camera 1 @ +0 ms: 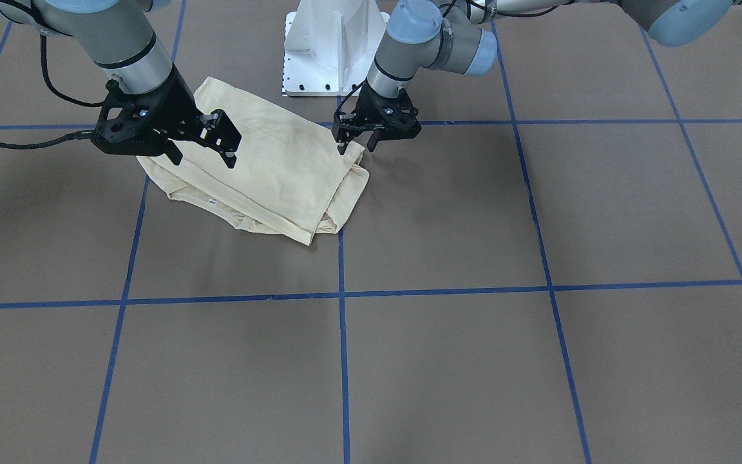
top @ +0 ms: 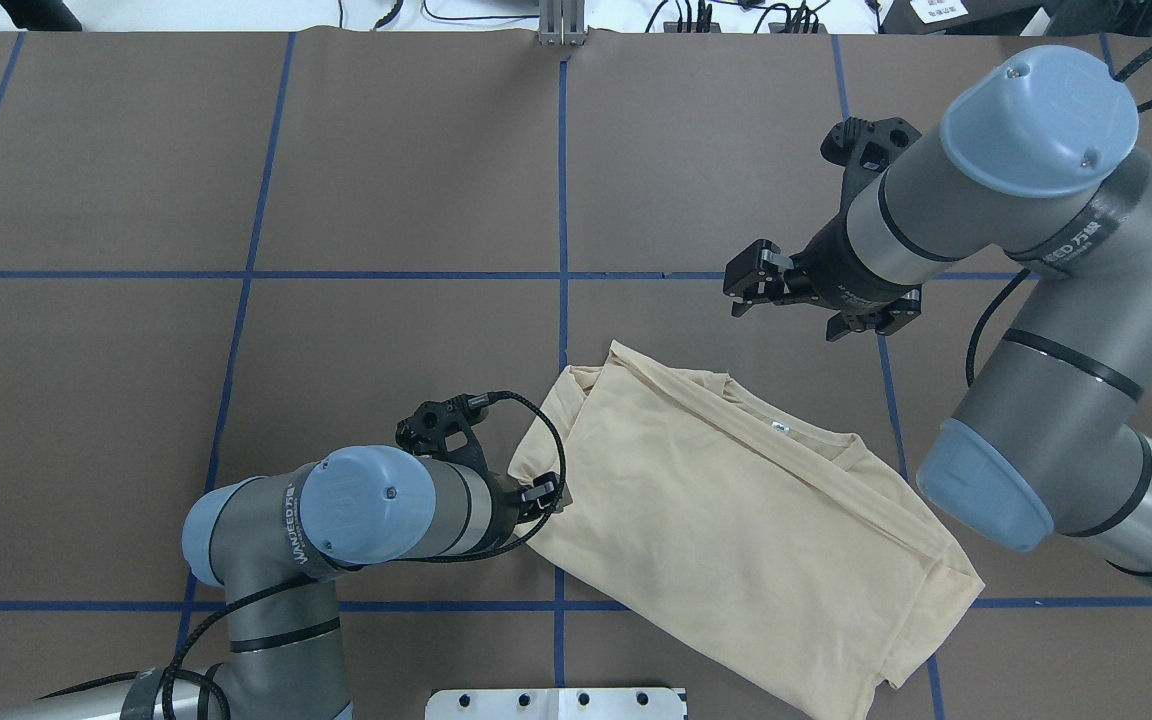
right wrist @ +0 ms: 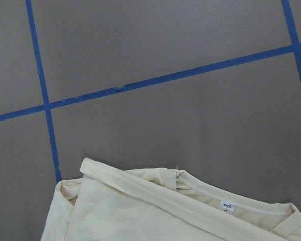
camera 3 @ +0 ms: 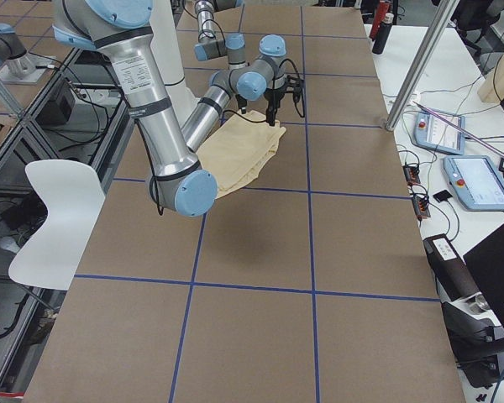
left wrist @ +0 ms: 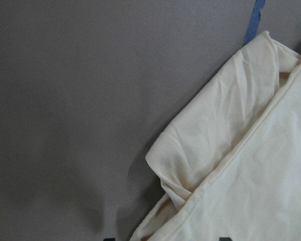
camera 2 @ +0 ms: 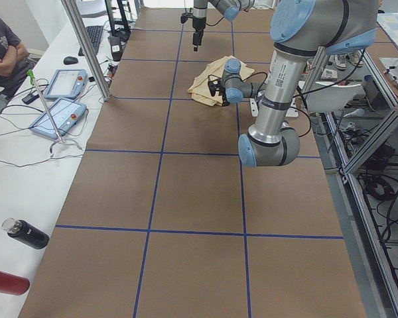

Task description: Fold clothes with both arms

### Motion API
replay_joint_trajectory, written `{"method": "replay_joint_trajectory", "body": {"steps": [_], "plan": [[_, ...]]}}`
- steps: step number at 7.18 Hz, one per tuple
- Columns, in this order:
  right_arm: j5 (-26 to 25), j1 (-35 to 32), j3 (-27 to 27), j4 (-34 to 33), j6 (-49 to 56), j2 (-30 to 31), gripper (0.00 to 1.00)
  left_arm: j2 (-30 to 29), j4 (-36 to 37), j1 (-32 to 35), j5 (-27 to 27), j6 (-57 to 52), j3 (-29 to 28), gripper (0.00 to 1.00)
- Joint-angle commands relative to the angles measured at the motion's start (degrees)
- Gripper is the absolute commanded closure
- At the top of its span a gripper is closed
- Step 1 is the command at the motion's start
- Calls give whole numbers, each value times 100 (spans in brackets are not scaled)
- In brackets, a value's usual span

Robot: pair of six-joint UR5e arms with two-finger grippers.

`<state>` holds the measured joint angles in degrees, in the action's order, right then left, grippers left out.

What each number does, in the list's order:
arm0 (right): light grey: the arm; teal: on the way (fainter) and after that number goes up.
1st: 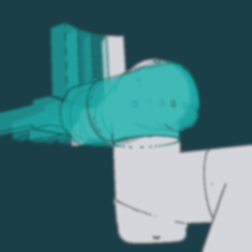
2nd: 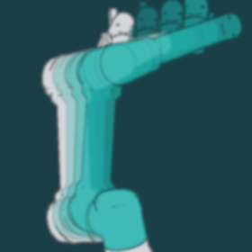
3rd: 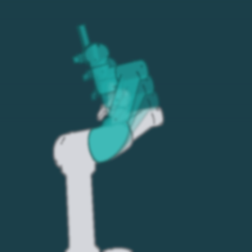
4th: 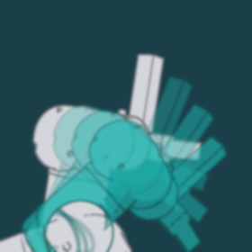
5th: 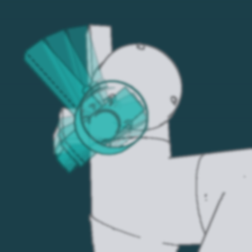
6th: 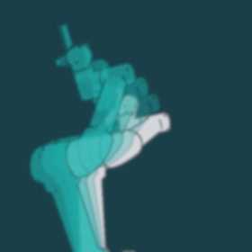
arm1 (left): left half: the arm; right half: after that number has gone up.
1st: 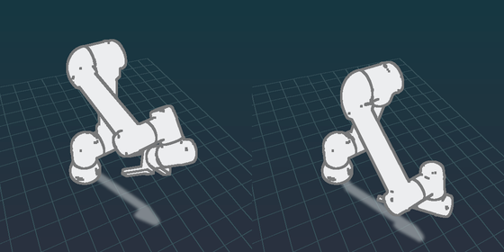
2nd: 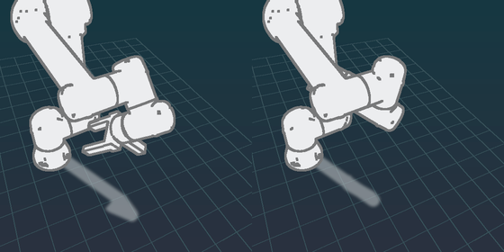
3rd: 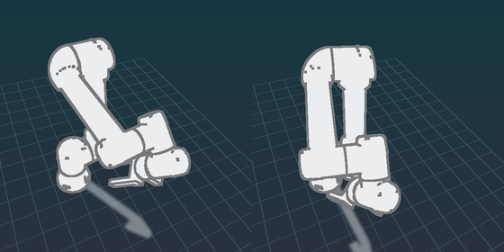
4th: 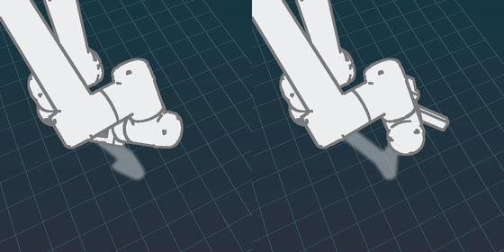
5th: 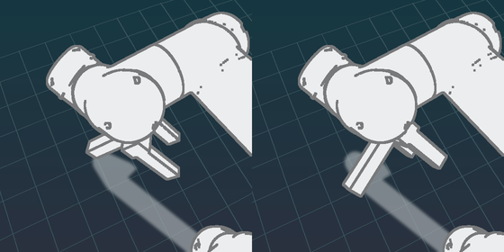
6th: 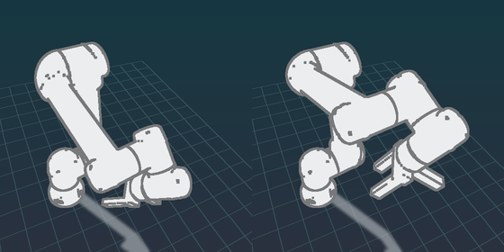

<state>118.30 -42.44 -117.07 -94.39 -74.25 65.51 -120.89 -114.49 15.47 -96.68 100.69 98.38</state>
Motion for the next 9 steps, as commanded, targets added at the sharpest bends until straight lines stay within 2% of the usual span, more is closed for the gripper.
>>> {"method": "replay_joint_trajectory", "body": {"steps": [1,3,4,6,8,9], "plan": [[0,-1,0,0,-1,-3,0,-22,-4,0,8,-6,-74,26],[-8,-1,9,0,-1,-3,0,-13,5,0,-18,-6,-65,26],[0,-1,9,0,-1,-3,0,-13,5,0,-27,-6,-65,31],[0,-9,9,0,-10,-3,0,-31,5,0,-36,20,-65,55],[0,-27,9,0,-10,-3,0,-57,-12,0,-36,12,-47,75],[9,-53,9,-9,-10,-3,0,-66,5,0,-44,64,-39,92]]}}
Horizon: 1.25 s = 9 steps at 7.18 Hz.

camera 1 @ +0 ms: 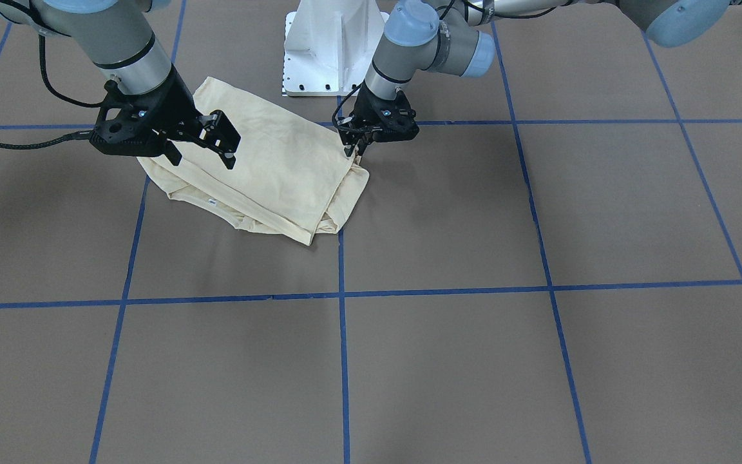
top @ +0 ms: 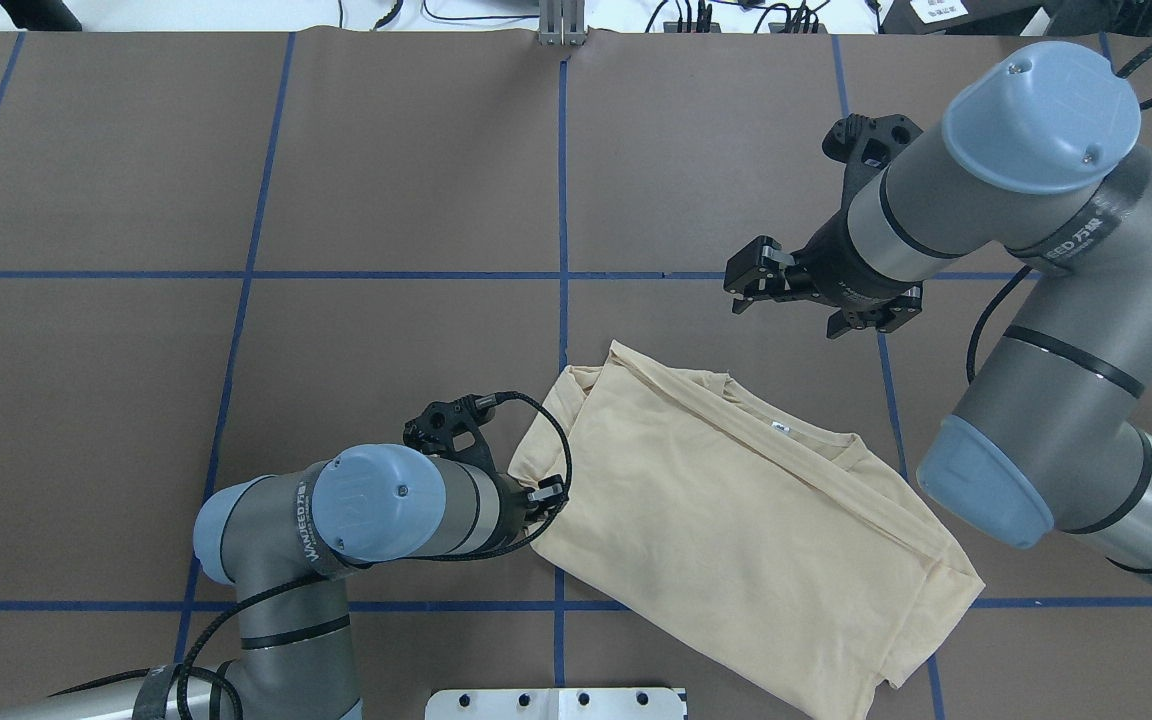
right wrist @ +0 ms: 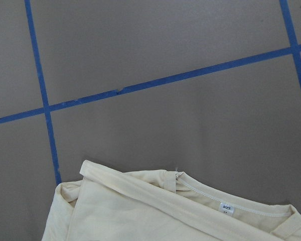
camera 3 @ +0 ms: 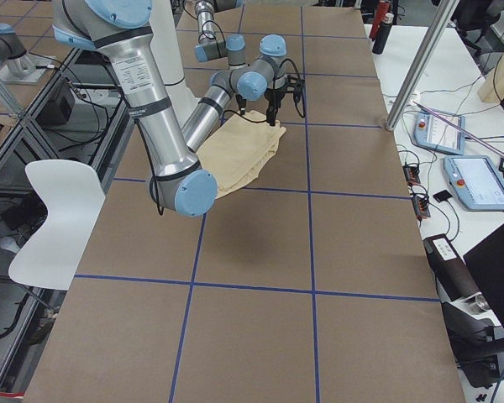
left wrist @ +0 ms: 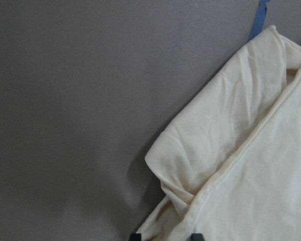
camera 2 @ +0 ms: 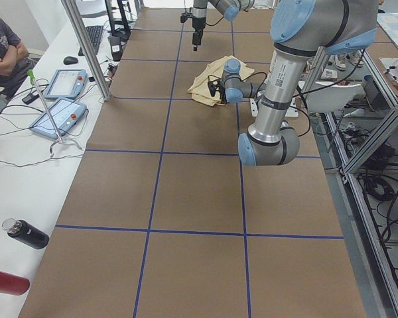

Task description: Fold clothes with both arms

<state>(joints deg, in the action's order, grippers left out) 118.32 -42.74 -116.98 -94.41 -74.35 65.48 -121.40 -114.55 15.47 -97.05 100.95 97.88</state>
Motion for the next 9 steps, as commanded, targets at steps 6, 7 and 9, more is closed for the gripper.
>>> {"method": "replay_joint_trajectory", "body": {"steps": [6,7,9], "plan": [[7,-42,-35,2,-26,9,0,-76,-15,473,11,22,4,100],[7,-59,-35,2,-44,9,0,-120,-24,666,19,-4,-92,100],[7,-94,-35,-7,-53,9,0,-409,-50,956,37,-31,-539,100]]}}
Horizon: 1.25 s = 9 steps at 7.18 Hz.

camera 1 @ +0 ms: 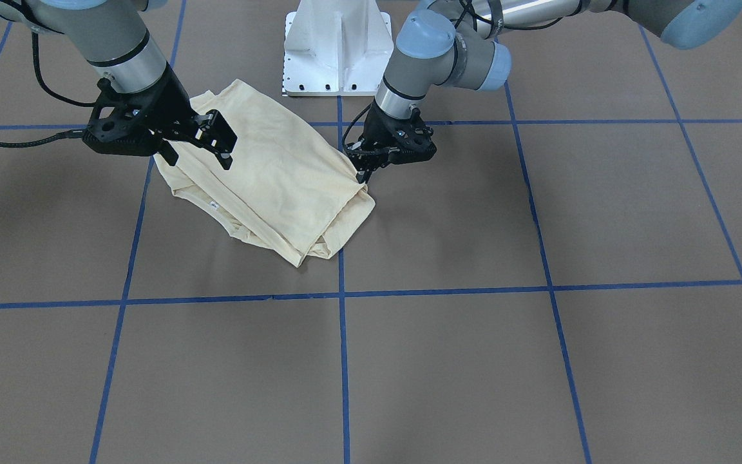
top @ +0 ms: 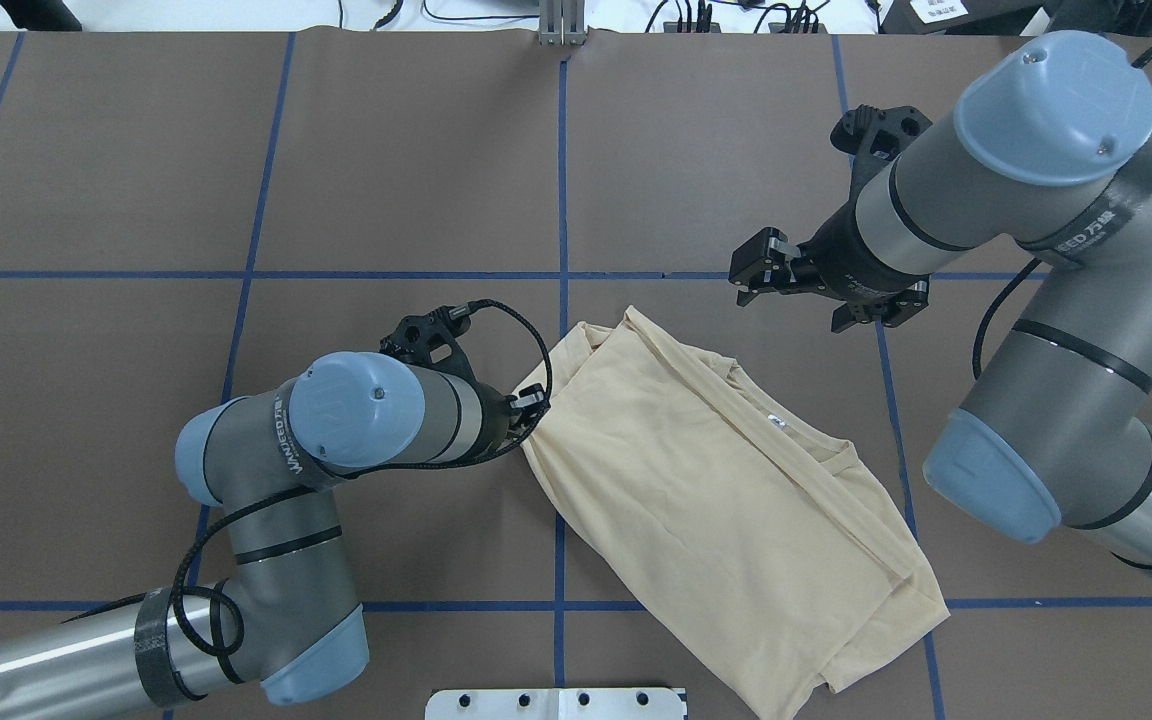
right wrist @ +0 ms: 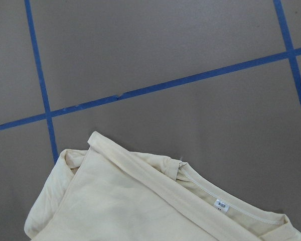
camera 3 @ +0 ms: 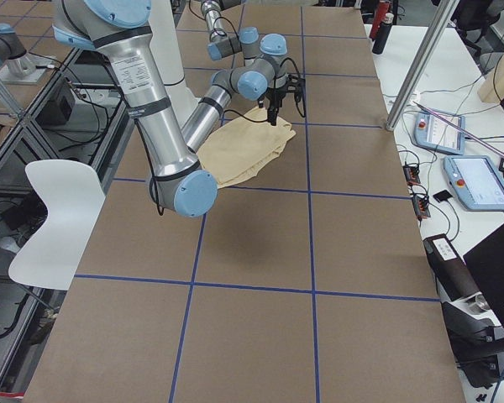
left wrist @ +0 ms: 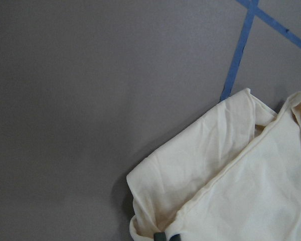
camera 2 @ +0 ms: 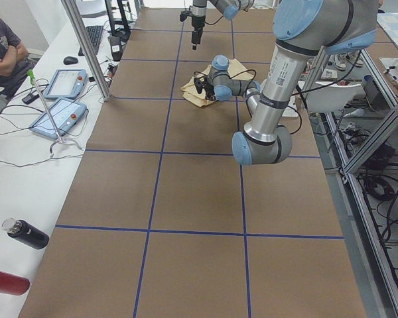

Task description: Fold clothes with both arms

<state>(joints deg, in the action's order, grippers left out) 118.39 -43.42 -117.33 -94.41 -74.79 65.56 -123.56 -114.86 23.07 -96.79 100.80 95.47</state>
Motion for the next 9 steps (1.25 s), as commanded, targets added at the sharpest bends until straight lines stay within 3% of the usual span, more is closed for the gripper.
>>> {"method": "replay_joint_trajectory", "body": {"steps": [1,3,6,8,9], "plan": [[0,-43,-1,2,-10,0,0,-351,-123,398,11,-147,-614,100],[-9,-61,-1,2,-27,0,0,-501,-561,855,11,-586,-1212,100],[-26,-61,-1,2,-27,0,0,-1230,-1193,1314,29,-999,-2494,100],[-35,-70,-10,2,-36,0,0,-1494,-1775,1358,615,-1246,-3172,100],[-44,-79,-1,2,-27,9,0,-1495,-1976,1393,774,-1291,-3236,100]]}}
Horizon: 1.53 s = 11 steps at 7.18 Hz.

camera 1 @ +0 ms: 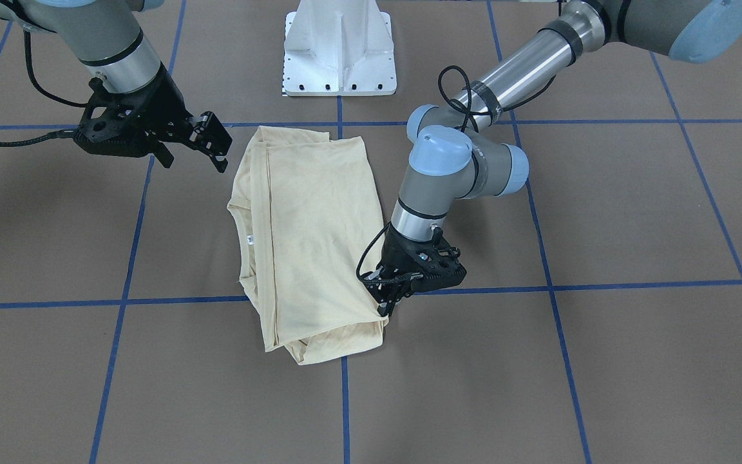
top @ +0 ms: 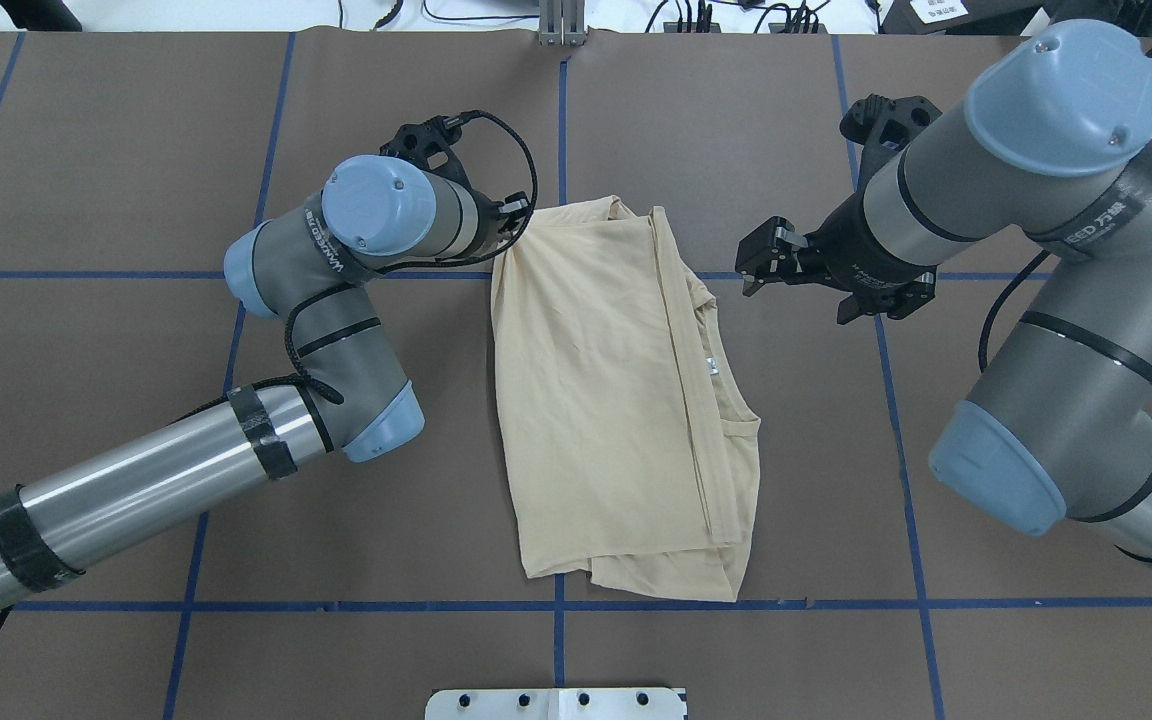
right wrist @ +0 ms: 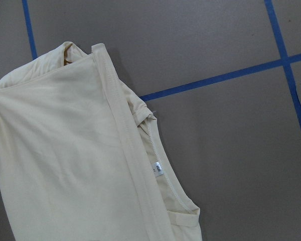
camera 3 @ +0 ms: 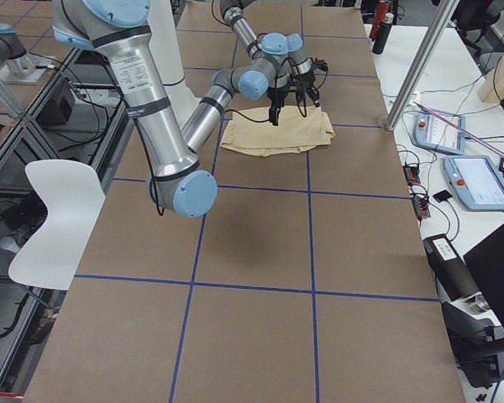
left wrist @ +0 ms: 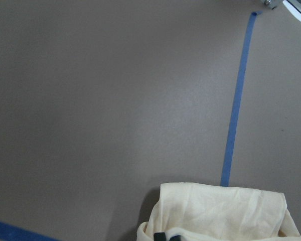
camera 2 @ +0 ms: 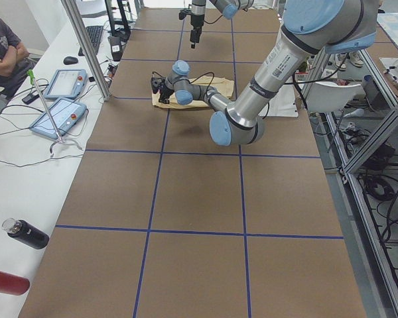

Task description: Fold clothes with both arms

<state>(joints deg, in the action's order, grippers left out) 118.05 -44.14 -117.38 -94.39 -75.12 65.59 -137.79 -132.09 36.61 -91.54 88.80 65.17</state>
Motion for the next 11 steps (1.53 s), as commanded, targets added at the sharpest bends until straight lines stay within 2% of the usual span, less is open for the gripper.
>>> {"method": "replay_joint_trajectory", "body": {"steps": [1,2,3,5,6,7,9,10,11], "plan": [[-10,-7,5,0,7,7,0,-73,-465,39,329,-170,-277,100],[-19,1,5,0,7,7,0,-73,-493,39,434,-362,-286,82],[-19,2,13,0,41,15,0,-73,-502,39,461,-459,-277,2],[-28,37,57,0,76,15,0,-64,-511,187,418,-487,-129,0],[-88,150,101,-9,268,-2,0,110,-441,310,139,-487,290,0],[-376,360,93,-18,679,-11,0,486,-397,311,-212,-495,720,0],[-1218,1070,119,-18,771,-63,0,1391,31,320,-486,-696,2045,0],[-1701,1448,197,-35,832,-107,0,1708,513,320,-522,-828,2626,0],[-2063,1730,276,-18,1390,-108,2,1946,605,311,-531,-830,2954,0]]}}
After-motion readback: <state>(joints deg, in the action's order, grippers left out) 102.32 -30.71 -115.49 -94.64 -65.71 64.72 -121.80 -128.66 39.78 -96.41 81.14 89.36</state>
